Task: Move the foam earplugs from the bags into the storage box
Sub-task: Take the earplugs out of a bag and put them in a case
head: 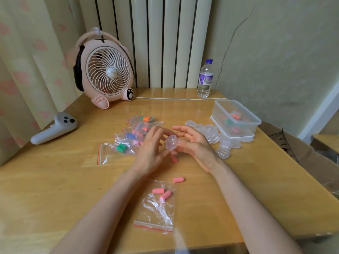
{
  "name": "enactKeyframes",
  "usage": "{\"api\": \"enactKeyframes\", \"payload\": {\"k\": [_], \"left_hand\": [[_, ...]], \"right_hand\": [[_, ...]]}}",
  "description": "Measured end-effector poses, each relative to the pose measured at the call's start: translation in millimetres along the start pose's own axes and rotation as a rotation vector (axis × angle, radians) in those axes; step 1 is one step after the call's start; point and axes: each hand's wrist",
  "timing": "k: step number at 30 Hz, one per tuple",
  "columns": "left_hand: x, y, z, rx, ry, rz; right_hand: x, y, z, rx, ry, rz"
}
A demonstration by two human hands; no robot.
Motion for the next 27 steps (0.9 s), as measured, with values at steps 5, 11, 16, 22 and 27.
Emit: {"api": "enactKeyframes", "payload": {"k": [5, 11, 16, 22, 27], "left_hand": [[-1.7, -0.2, 0.2, -0.024, -0.049, -0.058], [0.7, 4.9, -1.5, -0.032, -0.101, -0.056], [1.9, 4.1, 0.3, -0.030, -0.042, -0.018], [2.8, 5.1, -1.0, -0.061, -0.082, -0.108], [1.8, 6.6, -2.9, -0.009, -0.029, -0.090]], "right_hand": [[0.6, 0.2, -0.5, 0.023, -0.033, -0.061], [-0.5, -0.7, 0.9, 0.021, -0.045, -0.011], [0.8, -2.9, 0.4, -0.021, -0.041, 0.008], [-1.2, 0.1, 1.1, -0.026, -0.057, 0.053], [-1.9, -3.7, 2.1, -0.016, -0.047, 0.098]]}}
Point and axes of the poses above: each hand's wrist, its own z-axis away from the middle knuckle, its own y-axis out of the back of the hand, x = y × z, and after that the axes turned 1 degree about z, right-handed
